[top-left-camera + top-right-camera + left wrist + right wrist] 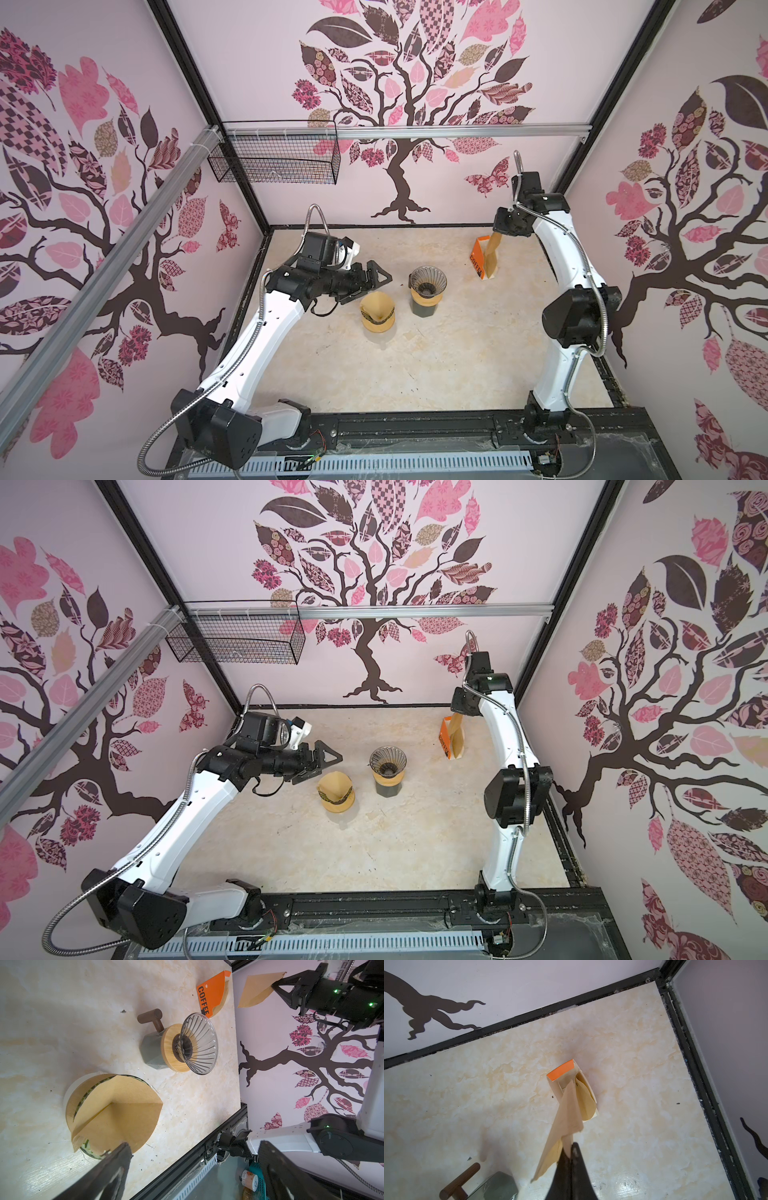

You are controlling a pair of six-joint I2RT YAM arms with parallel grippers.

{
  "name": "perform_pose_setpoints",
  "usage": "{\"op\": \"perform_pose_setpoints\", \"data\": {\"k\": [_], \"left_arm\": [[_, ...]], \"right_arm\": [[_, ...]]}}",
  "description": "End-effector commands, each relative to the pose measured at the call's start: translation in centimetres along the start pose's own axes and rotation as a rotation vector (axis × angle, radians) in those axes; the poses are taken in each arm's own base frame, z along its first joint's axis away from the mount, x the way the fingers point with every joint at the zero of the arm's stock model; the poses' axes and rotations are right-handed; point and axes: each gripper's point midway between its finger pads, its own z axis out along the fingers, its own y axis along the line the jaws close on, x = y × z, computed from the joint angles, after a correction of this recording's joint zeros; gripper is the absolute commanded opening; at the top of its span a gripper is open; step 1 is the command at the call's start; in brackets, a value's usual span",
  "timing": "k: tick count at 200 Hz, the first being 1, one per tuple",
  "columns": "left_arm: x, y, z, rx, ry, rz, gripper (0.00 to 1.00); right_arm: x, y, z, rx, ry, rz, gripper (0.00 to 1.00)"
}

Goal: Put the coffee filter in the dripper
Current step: 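Lift the paper filter out of the box with the right gripper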

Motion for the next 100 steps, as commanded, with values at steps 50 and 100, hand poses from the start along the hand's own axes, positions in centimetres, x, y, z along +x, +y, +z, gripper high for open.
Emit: {"op": "perform_pose_setpoints", "data": {"k": [50,100], "left_arm": [[-0.8,-1.1,-1.5,0.001,-0.063,0.038,0.98],[-1.1,-2.2,-2.5,0.033,-0.098,0.03,0.98]], "right_arm": [[-1.4,2.6,-9.7,-0.202,-0.113,0.092,0.0],[-0.3,4.4,-12.6,-0.317,-0.101,0.115,0.0]]}}
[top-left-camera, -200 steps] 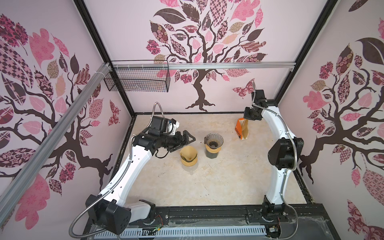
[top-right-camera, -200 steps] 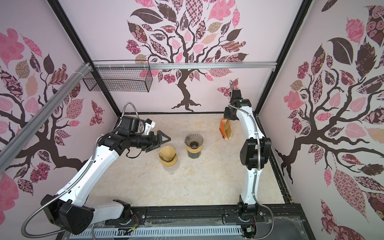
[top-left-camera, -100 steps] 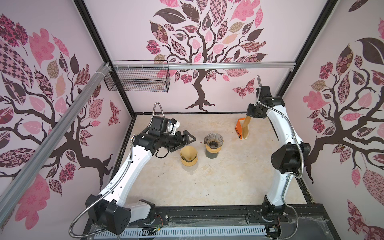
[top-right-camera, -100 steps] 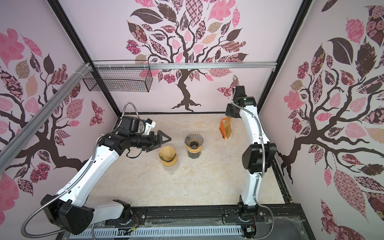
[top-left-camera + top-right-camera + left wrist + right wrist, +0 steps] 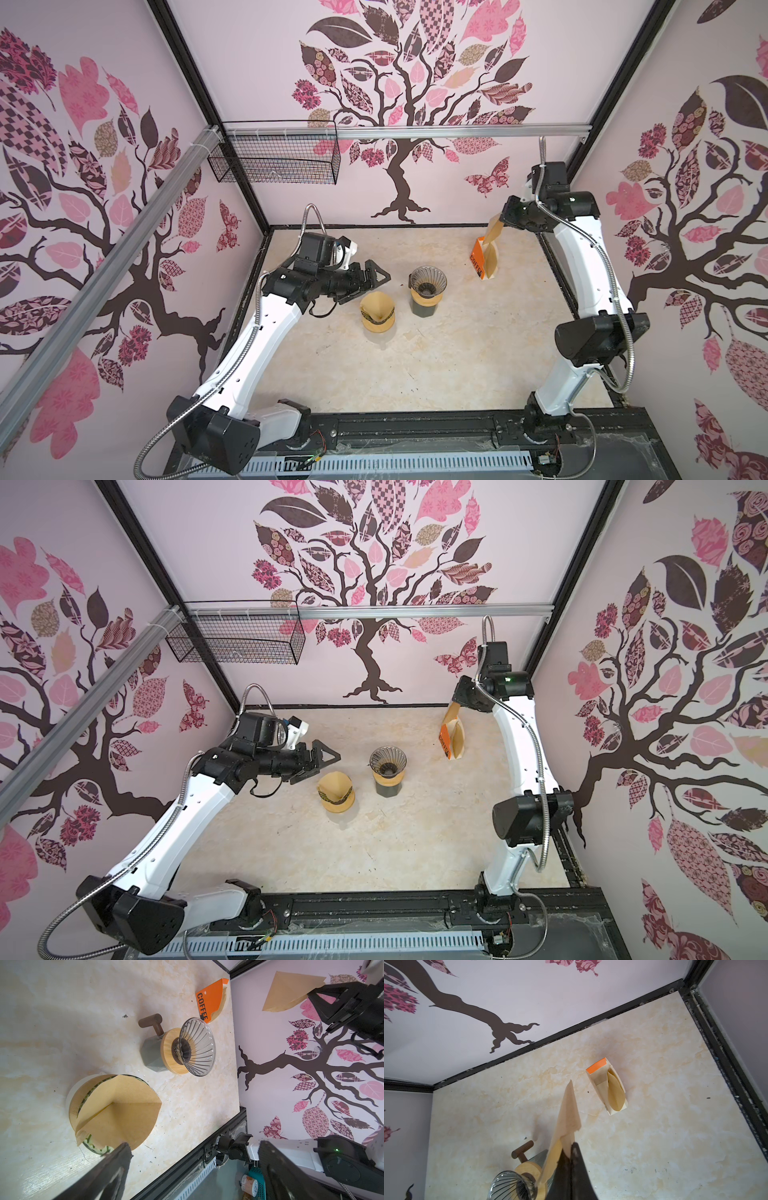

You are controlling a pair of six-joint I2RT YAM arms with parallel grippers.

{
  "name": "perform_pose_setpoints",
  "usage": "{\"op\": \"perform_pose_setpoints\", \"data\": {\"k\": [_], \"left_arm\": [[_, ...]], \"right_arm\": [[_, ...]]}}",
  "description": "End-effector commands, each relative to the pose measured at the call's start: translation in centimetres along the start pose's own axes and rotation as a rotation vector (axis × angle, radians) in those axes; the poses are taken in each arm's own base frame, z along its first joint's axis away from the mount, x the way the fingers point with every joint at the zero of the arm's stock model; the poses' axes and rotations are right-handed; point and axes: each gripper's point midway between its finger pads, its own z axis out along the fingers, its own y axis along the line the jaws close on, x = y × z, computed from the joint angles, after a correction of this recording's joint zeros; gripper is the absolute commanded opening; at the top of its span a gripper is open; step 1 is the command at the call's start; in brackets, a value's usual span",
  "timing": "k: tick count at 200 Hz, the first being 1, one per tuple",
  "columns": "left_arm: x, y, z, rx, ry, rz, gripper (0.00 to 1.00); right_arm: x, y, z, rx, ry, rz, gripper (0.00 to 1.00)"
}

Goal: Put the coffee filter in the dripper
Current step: 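Lift the paper filter out of the box with the right gripper, then carry the filter over the glass dripper with the right gripper while the left gripper approaches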

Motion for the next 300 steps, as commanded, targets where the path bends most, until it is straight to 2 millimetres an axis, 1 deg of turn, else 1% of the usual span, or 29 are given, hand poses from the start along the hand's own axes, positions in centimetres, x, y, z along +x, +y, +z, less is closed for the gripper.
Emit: {"op": "perform_pose_setpoints", "data": {"k": [1,30,53,65,92,128,184,203,254,279,300], "left_arm": [[-1.0,-1.9,-1.6,0.037,-0.063,0.033,0.98],[-0.6,-3.0,-1.6,0.107,-0.052,0.066,0.98],[-0.7,-3.5,-2.2,0.108,-0.059,0.103,0.98],[-1.0,-3.6,-2.5,0.102,-0.074,0.112,0.98],[-1.5,-3.6,-2.2,0.101,-0.086,0.114,0.98],[-2.4,-3.7,-1.9,0.103,-0.114,0.117,0.98],[-4.3,-3.8,-2.2,0.058,-0.181,0.163,0.98],[-4.8,-4.0,-2.6,0.046,-0.209,0.19,0.98],[-5.7,-3.5,-3.1,-0.036,-0.29,0.301,0.98],[-5.4,-3.8,-2.5,-0.06,-0.306,0.378,0.98],[-5.0,-4.1,-1.9,-0.084,-0.297,0.437,0.98]], "right_arm": [[0.4,2.1,-3.5,-0.096,-0.012,0.019,0.0],[1.1,3.2,-5.0,-0.132,-0.008,0.011,0.0],[1.6,4.6,-5.9,-0.178,-0.006,0.005,0.0],[2.2,5.3,-6.0,-0.196,0.009,0.0,0.0],[3.4,6.7,-6.2,-0.229,0.044,-0.021,0.0],[5.0,9.3,-7.1,-0.347,0.09,-0.026,0.0],[7.1,11.2,-8.0,-0.448,0.168,-0.001,0.0],[8.1,11.7,-7.9,-0.461,0.211,0.004,0.0],[11.1,12.5,-6.4,-0.439,0.319,-0.005,0.0],[13.0,13.0,-5.8,-0.42,0.374,-0.018,0.0],[14.7,12.3,-4.6,-0.377,0.423,-0.024,0.0]]}}
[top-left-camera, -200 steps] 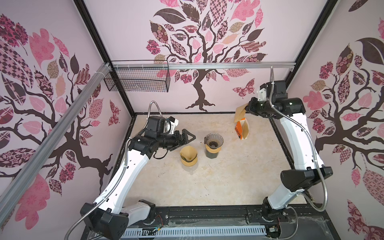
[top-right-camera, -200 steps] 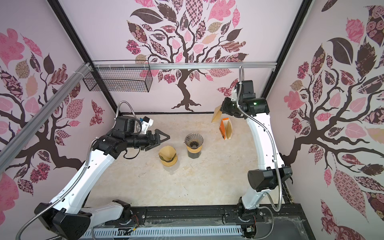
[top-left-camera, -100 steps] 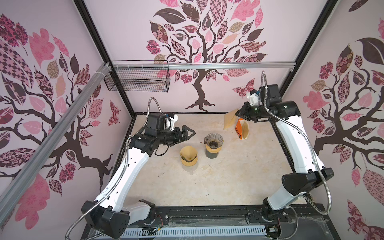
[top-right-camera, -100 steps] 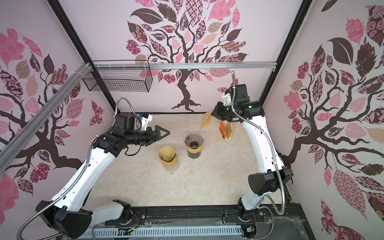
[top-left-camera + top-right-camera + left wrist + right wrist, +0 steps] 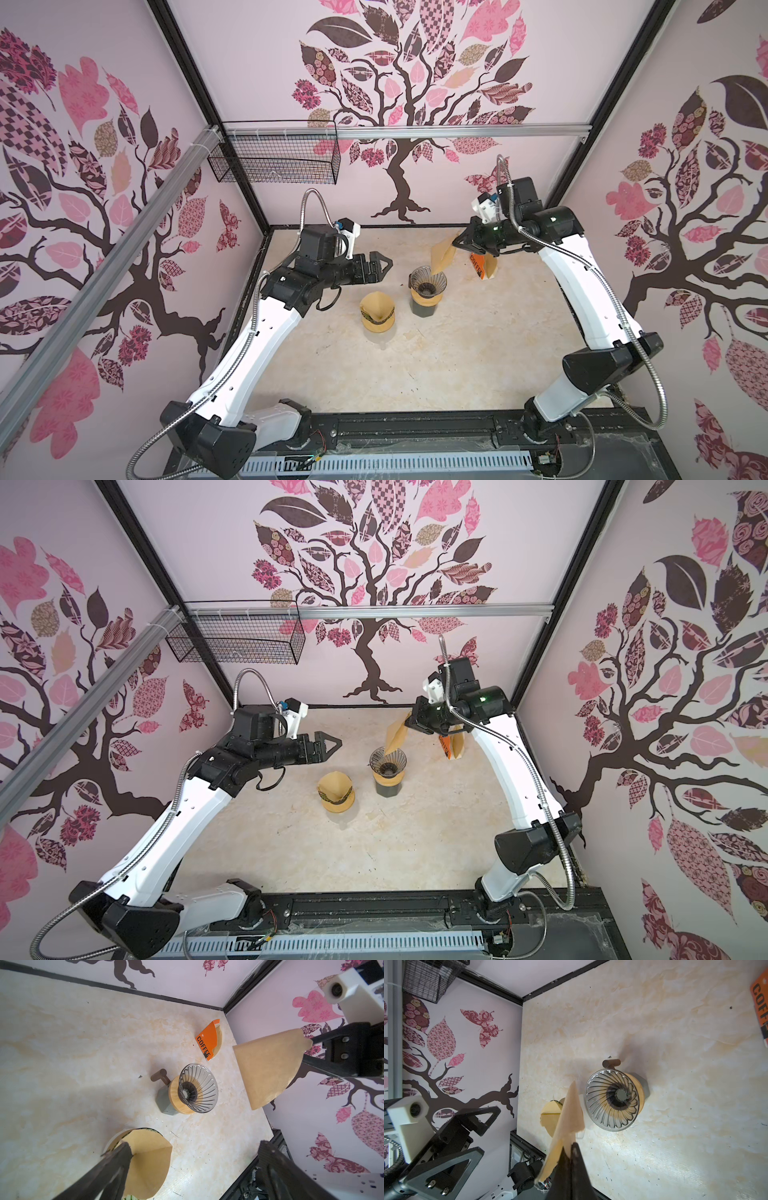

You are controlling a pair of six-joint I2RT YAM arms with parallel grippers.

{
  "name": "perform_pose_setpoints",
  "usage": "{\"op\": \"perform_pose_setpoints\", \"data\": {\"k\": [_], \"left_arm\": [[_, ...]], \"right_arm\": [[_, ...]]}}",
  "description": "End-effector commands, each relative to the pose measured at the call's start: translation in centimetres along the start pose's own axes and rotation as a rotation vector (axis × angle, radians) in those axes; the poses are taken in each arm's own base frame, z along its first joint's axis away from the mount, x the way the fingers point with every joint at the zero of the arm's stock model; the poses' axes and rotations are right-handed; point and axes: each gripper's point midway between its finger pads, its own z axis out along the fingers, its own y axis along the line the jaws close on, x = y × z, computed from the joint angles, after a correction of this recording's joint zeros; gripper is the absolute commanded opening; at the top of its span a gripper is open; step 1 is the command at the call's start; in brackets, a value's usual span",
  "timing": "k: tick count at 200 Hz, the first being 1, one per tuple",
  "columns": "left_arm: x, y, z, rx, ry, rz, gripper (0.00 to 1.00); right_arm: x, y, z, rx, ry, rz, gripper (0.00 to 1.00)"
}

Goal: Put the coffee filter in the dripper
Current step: 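Carry the filter over the glass dripper with the right gripper while the left gripper approaches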

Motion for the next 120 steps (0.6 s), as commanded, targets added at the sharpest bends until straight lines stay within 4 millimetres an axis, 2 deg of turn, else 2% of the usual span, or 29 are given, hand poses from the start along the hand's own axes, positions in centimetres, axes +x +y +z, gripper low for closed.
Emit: {"op": "perform_pose_setpoints", "data": {"k": [1,45,120], "left_arm": [[-1.7,-1.1,-0.7,-0.021,-0.078,0.133,0.98],[-1.5,-1.8,-0.1,-0.015,-0.064,0.18,0.98],[-1.4,-2.9,2.3,0.021,0.004,0.225,0.98]], "right_arm": [[1.8,-1.1,1.3,0.043,0.069,0.022,0.0],[2.3,-3.7,3.3,0.115,0.085,0.05,0.0],[3.0,-5.2,6.8,0.145,0.148,0.09,0.0]]}}
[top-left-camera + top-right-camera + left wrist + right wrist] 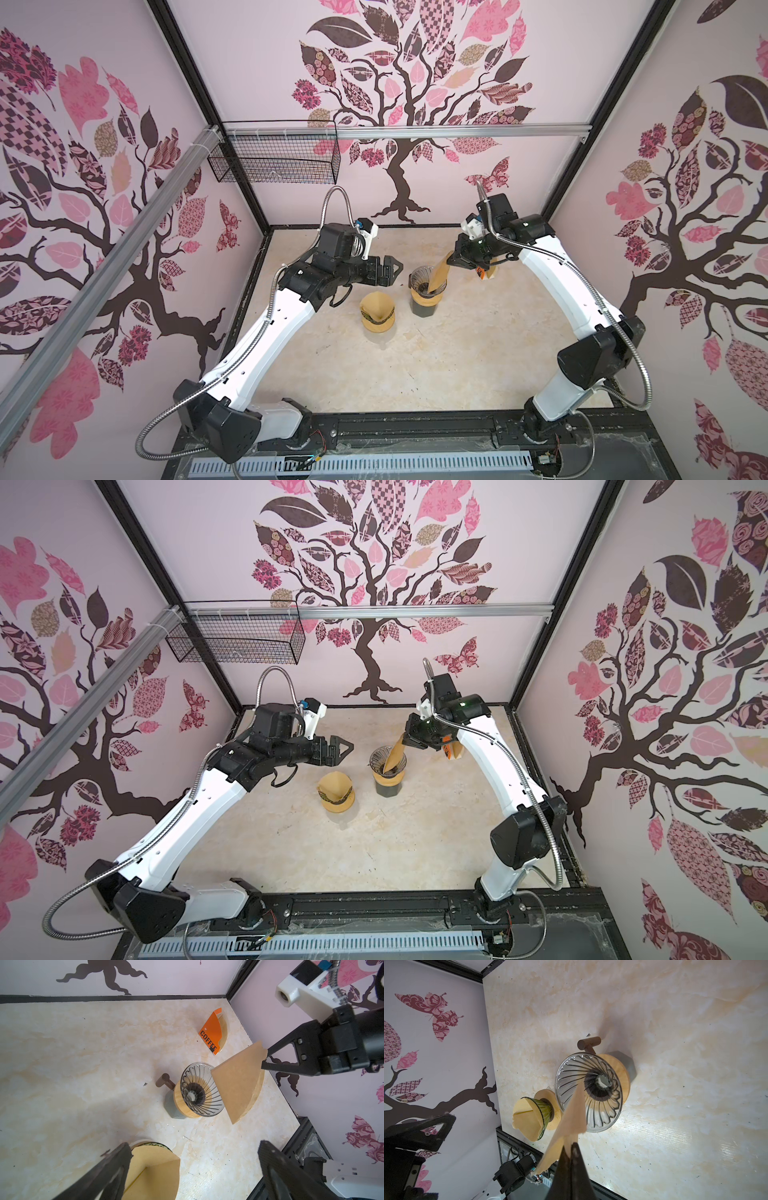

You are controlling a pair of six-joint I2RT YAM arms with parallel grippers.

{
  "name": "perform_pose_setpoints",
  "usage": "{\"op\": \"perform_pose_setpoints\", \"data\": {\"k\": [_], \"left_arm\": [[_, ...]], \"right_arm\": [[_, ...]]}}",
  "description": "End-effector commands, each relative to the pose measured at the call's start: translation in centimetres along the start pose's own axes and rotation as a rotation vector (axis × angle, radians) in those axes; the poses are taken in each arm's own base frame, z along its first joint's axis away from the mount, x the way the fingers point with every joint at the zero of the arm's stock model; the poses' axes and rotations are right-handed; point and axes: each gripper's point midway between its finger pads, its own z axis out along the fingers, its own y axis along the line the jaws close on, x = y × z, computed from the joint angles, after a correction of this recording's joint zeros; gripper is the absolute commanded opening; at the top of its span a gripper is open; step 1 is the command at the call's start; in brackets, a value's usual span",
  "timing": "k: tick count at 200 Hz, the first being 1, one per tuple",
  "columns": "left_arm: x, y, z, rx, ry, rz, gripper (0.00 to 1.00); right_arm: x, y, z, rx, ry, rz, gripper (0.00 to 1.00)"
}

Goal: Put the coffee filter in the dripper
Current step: 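Carry the filter over the glass dripper with the right gripper while the left gripper approaches, then lower the filter into the glass dripper with the right gripper while the left steadies it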

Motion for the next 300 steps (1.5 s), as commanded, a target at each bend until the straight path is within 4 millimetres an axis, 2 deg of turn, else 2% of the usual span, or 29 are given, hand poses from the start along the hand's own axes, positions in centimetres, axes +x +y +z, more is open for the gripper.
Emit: {"op": "perform_pose_setpoints", "data": {"k": [1,83,151,205,228,300], "left_arm": [[-2.1,-1.9,-0.6,0.047,-0.037,0.059,0.98],[-0.6,-4.6,2.2,0.035,0.059,0.201,0.98],[-0.1,-3.2,4.8,-0.043,0.12,0.212,0.98],[-0.2,-3.2,6.9,-0.04,0.162,0.177,0.98],[0.2,-3.4,7.6,-0.021,0.186,0.169,0.98],[2.3,-1.8,10.7,-0.079,0.301,0.144,0.98]], "right_arm": [[-0.2,-0.7,1.6,0.034,0.02,0.009,0.0],[0.2,-2.1,4.0,0.126,0.076,0.008,0.0],[0.0,-2.7,5.0,0.159,0.096,-0.008,0.0],[-0.1,-3.0,5.0,0.176,0.098,-0.019,0.0],[-0.1,-2.9,5.0,0.175,0.097,-0.02,0.0],[-0.1,-2.8,5.1,0.167,0.098,-0.025,0.0]]}}
